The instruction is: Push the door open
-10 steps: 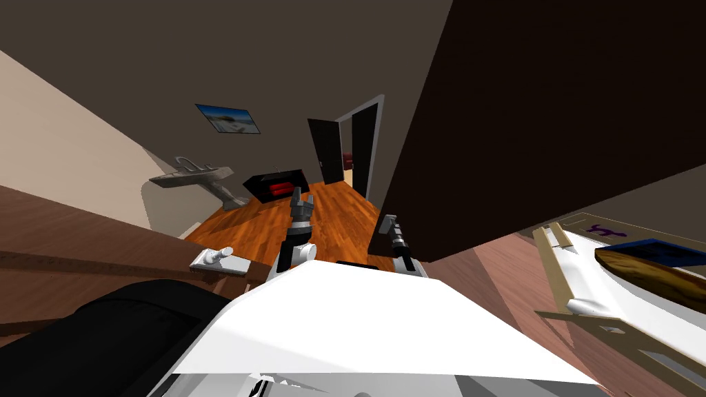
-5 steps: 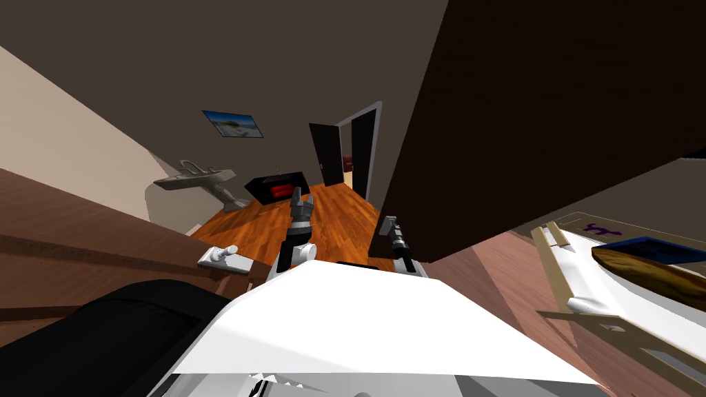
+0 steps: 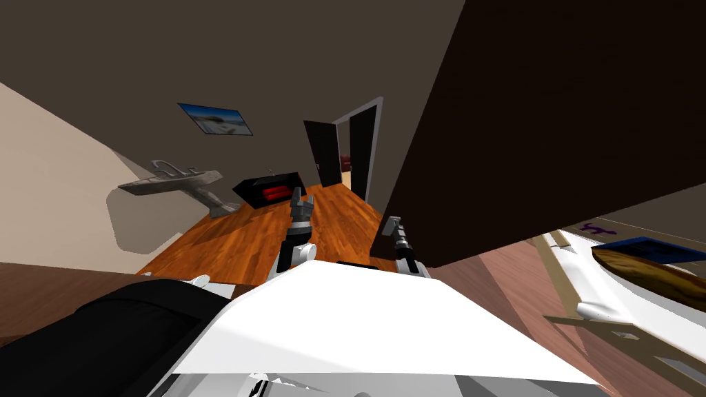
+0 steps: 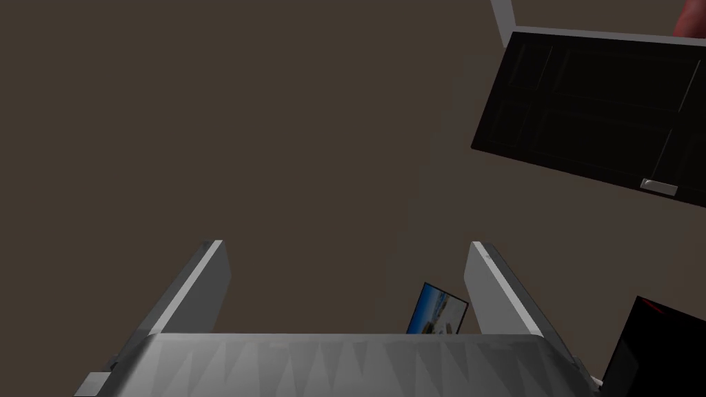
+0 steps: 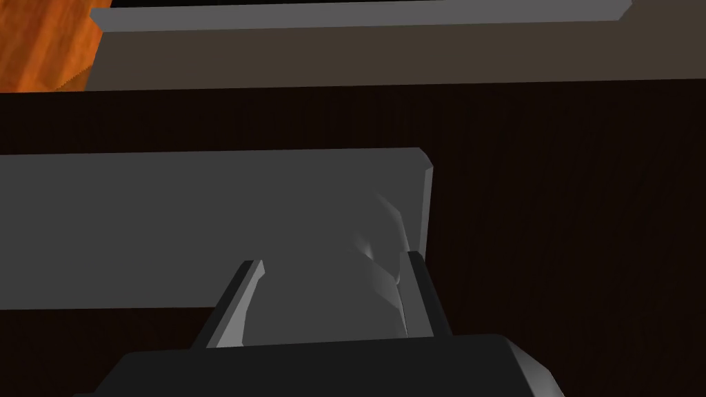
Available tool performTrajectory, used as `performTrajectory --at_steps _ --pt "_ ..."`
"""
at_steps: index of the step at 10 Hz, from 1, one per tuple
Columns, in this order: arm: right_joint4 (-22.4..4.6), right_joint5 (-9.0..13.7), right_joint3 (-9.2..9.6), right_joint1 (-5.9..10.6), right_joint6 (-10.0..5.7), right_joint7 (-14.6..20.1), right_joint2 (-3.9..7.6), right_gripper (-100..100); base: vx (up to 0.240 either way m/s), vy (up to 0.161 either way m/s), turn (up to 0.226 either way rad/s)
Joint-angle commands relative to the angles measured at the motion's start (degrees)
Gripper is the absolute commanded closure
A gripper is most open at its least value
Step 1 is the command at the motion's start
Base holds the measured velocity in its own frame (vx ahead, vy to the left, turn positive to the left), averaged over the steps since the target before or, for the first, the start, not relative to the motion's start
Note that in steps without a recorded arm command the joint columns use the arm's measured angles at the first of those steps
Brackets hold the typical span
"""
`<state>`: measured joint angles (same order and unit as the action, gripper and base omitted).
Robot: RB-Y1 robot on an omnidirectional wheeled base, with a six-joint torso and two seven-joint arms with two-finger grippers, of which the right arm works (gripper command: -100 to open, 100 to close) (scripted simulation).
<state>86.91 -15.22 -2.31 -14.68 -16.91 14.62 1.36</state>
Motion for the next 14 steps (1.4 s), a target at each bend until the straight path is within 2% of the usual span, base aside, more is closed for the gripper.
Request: performTrajectory --at_steps 1,3,5,6,7,9,11,14 --pt "0.0 0.3 -1.34 0.51 -0.09 -0.1 -0.27 100 0.195 0.069 -0.051" --pt "0.2 0.5 -2.48 0.53 0.11 -0.2 -1.25 100 0.196 0.066 -0.057" --pt "0.3 0.7 -3.61 0.56 0.31 -0.3 -2.70 100 0.179 0.094 -0.087" --pt "0.0 0.6 -3.29 0.41 0.17 -0.2 -2.20 100 0.082 0.037 -0.034" --pt "0.1 0.8 -4.47 0.41 0.17 -0.3 -1.07 100 0.115 0.056 -0.042" --pt "0.2 1.0 -5.42 0.36 0.19 -0.4 -0.44 100 0.179 0.071 -0.070" --pt "0.3 1.2 -6.55 0.30 0.21 -0.4 -0.16 100 0.192 0.073 -0.060" --pt "0.5 1.5 -8.62 0.18 0.24 -0.5 -0.86 100 0.237 0.076 -0.078"
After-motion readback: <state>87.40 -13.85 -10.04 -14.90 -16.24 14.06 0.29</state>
